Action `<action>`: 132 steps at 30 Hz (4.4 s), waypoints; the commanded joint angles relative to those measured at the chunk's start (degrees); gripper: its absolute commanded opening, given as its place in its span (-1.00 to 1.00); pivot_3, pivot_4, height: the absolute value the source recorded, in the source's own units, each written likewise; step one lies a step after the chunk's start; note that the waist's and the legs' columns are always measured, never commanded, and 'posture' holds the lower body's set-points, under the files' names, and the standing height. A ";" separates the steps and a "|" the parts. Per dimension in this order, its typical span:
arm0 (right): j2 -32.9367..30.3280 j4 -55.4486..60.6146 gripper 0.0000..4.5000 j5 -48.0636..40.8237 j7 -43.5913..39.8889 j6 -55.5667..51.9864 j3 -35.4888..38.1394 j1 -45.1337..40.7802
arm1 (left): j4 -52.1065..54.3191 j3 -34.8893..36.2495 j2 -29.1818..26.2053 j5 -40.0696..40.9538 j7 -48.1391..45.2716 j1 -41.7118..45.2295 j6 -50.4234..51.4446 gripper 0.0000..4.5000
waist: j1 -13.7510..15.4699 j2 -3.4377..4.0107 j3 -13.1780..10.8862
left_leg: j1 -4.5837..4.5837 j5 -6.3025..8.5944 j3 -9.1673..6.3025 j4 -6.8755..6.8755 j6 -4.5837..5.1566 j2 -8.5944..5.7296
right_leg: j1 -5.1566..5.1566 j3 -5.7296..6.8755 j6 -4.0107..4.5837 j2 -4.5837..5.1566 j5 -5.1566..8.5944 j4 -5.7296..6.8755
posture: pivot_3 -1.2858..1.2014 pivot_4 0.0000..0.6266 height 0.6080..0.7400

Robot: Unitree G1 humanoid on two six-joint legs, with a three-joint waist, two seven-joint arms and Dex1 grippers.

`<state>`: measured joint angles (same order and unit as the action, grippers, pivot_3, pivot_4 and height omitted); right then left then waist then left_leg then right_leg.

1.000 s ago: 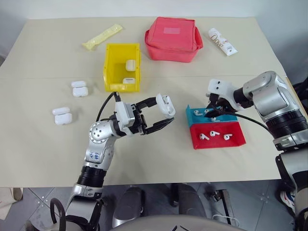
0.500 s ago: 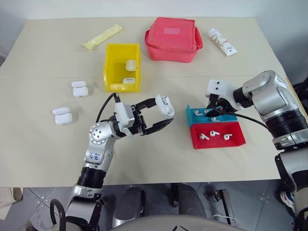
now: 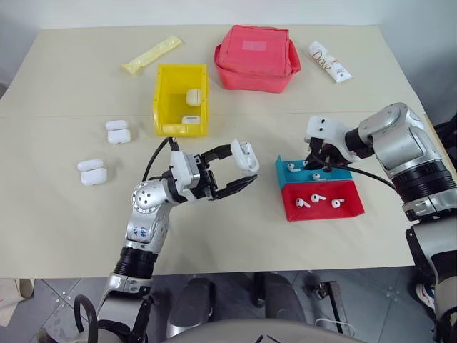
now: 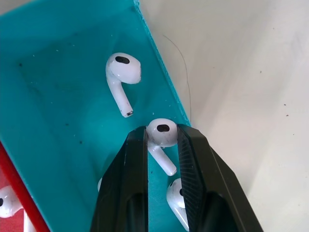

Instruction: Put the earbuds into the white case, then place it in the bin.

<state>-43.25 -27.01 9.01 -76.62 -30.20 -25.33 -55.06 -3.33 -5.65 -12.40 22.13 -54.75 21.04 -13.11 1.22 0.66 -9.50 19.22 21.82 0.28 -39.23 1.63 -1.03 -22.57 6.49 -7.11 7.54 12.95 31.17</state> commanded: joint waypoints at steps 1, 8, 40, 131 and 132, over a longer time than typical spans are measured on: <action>-1.79 6.40 -0.78 -3.12 -0.76 -1.19 5.12 0.39 | -0.55 -0.05 0.02 0.02 -0.69 1.50 -0.89 0.23 | 0.05 0.02 -0.01 | 0.01 0.00 0.00 0.00 0.00 0.00 | -0.01 0.00 0.00 0.00 0.00 0.00 | 0.03 -0.52 1.00; -3.11 20.68 -0.78 -9.64 2.85 -10.51 14.34 5.95 | -4.63 0.22 0.27 0.51 -3.17 4.44 -1.71 0.23 | 0.21 0.02 -0.01 | 0.01 0.00 -0.02 0.00 0.00 0.00 | -0.01 0.02 0.00 0.01 0.00 0.02 | 0.03 -0.52 1.00; 18.34 66.04 -0.78 -66.53 40.20 -24.98 41.48 37.05 | -11.43 1.97 5.77 5.56 -12.92 14.23 4.94 0.23 | 0.27 -0.01 0.01 | -0.01 -0.01 -0.02 0.00 0.17 -0.08 | -0.07 -0.10 0.06 0.03 0.03 0.27 | 0.03 -0.52 1.00; 7.73 55.11 0.25 -63.25 34.23 -10.43 32.26 40.61 | -11.68 2.93 5.61 4.91 -16.34 13.76 3.15 0.23 | 0.37 -0.04 -0.01 | 0.06 0.06 -0.04 0.04 0.22 0.03 | -0.04 -0.09 0.07 0.07 0.04 -0.05 | 0.03 -0.52 1.00; 7.67 55.21 0.25 -63.25 34.30 -10.47 32.39 40.50 | -11.76 2.93 5.52 4.86 -16.40 13.78 3.17 0.23 | 0.38 -0.04 -0.01 | 0.06 0.06 -0.04 0.04 0.22 0.03 | -0.04 -0.08 0.07 0.07 0.04 -0.05 | 0.03 -0.52 1.00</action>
<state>-34.83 26.67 -54.50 -42.76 -40.51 6.47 -14.20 -16.54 -2.78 -7.30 25.88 -70.80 33.23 -8.84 1.61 0.62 -9.51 19.28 21.88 0.24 -39.19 1.85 -1.00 -22.61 6.42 -7.05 7.60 12.99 31.12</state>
